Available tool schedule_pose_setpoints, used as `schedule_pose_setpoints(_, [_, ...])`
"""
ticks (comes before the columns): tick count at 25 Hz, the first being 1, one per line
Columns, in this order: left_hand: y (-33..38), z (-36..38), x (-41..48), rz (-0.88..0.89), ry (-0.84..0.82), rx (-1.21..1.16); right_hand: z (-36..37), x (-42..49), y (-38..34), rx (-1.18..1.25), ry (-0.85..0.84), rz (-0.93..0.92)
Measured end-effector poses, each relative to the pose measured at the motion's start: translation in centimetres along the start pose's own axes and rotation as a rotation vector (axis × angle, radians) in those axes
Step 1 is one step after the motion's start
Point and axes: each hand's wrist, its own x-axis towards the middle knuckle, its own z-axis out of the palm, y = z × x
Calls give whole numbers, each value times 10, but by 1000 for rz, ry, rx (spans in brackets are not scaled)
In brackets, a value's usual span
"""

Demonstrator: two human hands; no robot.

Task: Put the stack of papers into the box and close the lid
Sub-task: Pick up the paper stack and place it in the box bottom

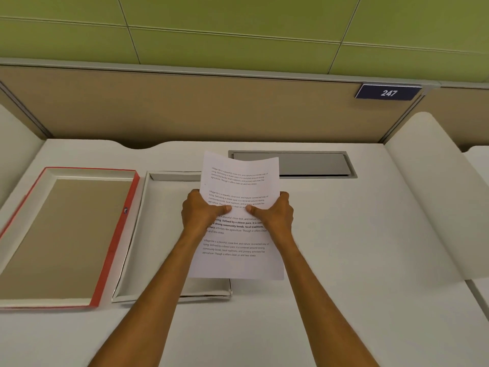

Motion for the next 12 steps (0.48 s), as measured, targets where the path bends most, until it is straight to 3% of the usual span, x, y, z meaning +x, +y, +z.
schedule_pose_setpoints(12, [-50,-83,30,-60,35,2,93,-27,-38,-24,-85,-23])
